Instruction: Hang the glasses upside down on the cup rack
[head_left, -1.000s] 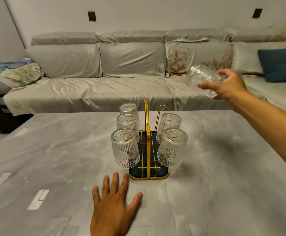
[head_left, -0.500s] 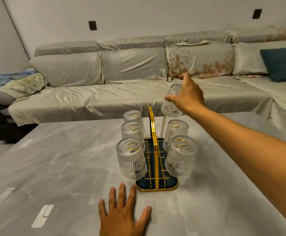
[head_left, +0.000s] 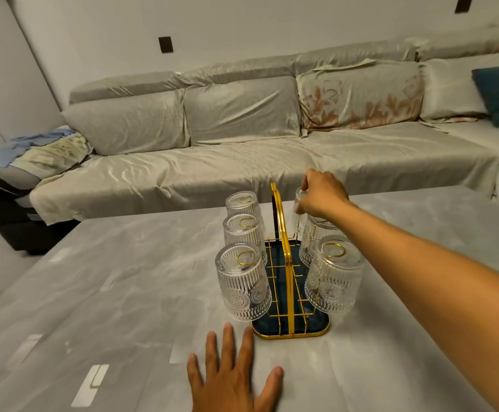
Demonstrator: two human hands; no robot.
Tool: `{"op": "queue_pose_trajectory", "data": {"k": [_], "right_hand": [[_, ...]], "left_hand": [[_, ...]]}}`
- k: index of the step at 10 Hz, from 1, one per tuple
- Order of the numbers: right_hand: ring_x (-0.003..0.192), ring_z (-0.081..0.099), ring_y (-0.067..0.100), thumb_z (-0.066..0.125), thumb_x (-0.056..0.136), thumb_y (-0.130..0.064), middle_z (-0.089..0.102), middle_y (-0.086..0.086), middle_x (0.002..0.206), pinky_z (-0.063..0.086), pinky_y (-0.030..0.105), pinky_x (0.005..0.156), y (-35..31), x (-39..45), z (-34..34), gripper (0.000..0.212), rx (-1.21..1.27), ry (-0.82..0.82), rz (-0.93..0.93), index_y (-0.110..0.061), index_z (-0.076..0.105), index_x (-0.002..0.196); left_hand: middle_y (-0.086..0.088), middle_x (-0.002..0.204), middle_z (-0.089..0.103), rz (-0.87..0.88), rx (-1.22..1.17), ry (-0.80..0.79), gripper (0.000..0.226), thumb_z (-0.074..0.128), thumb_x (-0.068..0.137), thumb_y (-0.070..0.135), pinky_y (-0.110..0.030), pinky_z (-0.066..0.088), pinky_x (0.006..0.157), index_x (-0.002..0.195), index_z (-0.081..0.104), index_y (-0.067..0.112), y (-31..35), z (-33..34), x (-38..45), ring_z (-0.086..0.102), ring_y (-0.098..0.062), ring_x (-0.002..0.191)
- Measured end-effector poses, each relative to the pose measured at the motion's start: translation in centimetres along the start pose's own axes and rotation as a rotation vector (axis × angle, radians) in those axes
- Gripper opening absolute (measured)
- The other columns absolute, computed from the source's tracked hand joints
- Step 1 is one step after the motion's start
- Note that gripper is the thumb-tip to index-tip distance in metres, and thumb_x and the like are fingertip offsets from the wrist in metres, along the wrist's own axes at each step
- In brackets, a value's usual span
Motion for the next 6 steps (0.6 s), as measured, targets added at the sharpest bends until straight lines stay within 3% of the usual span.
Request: {"op": "queue_pose_trajectory", "data": {"k": [2, 3, 4, 5, 6], "right_hand": [[0.095, 0.059, 0.03, 0.085, 0.064, -0.016, 0.064, 0.01, 0.102, 0.053, 0.04, 0.076, -0.4, 0.7, -0.8, 0.046, -0.031, -0.135, 0.055, -0.013, 0.056, 0.1], [0.089, 0.06, 0.028, 0.083, 0.068, -0.016, 0.064, 0.011, 0.102, 0.054, 0.041, 0.076, -0.4, 0.3, -0.8, 0.042, -0.021, -0.153, 0.068, -0.011, 0.055, 0.1], [0.093, 0.059, 0.028, 0.077, 0.075, -0.028, 0.062, 0.01, 0.108, 0.052, 0.04, 0.077, -0.2, -0.4, -1.1, 0.04, 0.057, -0.076, 0.075, -0.013, 0.054, 0.104], [0.103, 0.056, 0.028, 0.064, 0.085, -0.041, 0.061, 0.007, 0.119, 0.048, 0.037, 0.079, 0.9, -3.9, -2.8, 0.039, 0.374, 0.204, 0.064, -0.017, 0.053, 0.113], [0.107, 0.059, 0.022, 0.066, 0.084, -0.036, 0.064, -0.002, 0.116, 0.046, 0.032, 0.079, 2.8, -11.4, -5.5, 0.028, 0.629, 0.362, -0.048, -0.028, 0.056, 0.109]], "left_hand": [[0.005, 0.159, -0.026, -0.004, -0.002, -0.01, 0.09, 0.013, 0.073, 0.089, -0.055, -0.012, 0.114, 0.147, -0.017, 0.047, 0.1, -0.1, -0.1, -0.022, -0.025, 0.147], [0.005, 0.16, -0.025, -0.027, 0.033, 0.011, 0.093, 0.013, 0.07, 0.091, -0.055, -0.011, 0.115, 0.147, -0.016, 0.047, 0.1, -0.3, -0.1, -0.021, -0.025, 0.147], [0.006, 0.16, -0.023, -0.024, -0.008, -0.01, 0.095, 0.014, 0.068, 0.092, -0.055, -0.011, 0.115, 0.147, -0.014, 0.048, -0.1, -0.3, 0.3, -0.02, -0.024, 0.148], [0.01, 0.163, -0.009, -0.008, -0.212, -0.034, 0.09, 0.032, 0.074, 0.087, -0.052, -0.007, 0.117, 0.15, 0.006, 0.046, -0.2, -1.4, 0.3, -0.011, -0.02, 0.15], [0.003, 0.146, 0.049, -0.14, -0.974, 0.056, 0.05, 0.068, 0.084, 0.042, -0.044, 0.022, 0.114, 0.131, 0.058, 0.029, -2.0, -3.7, -2.0, 0.038, -0.018, 0.138]]}}
Point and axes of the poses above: each hand's wrist, its own x-axis towards the middle knuckle, its own z-axis out of the palm, y = z × x, the point moved 1 cm from there along x, towards the middle knuckle
